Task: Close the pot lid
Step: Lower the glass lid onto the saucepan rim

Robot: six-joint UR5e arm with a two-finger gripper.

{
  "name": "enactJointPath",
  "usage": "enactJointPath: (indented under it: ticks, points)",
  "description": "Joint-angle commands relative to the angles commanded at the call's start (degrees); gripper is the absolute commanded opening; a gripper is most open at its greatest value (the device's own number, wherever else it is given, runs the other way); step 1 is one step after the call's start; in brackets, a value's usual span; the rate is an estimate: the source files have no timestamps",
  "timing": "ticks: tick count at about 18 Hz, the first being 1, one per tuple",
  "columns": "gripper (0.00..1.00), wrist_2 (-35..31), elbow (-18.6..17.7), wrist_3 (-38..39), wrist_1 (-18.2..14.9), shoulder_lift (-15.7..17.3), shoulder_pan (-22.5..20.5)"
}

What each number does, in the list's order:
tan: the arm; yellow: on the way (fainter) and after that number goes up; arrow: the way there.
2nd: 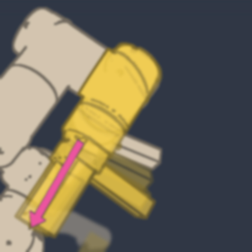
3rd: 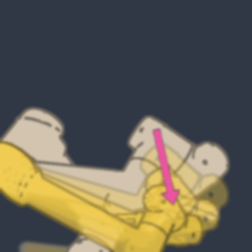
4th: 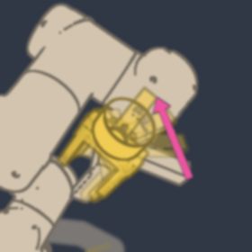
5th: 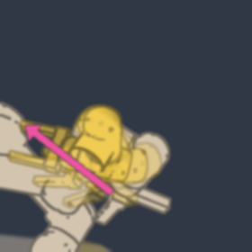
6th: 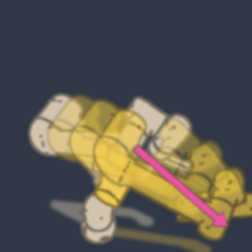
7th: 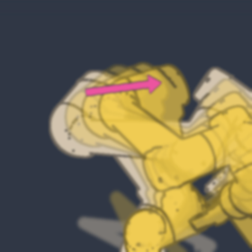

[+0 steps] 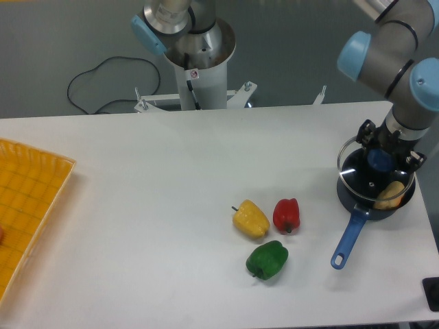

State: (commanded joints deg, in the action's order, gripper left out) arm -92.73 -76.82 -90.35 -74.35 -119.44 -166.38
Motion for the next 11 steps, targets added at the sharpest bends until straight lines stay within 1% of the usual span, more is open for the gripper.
enactJointPath:
  ticks: [5, 11]
  points:
    - [0.56, 1.3, 0.9, 0.4, 0.4, -0.7, 0.1]
    - [0.56, 1.4, 2.0, 0.2, 0.4, -1.5, -0.1]
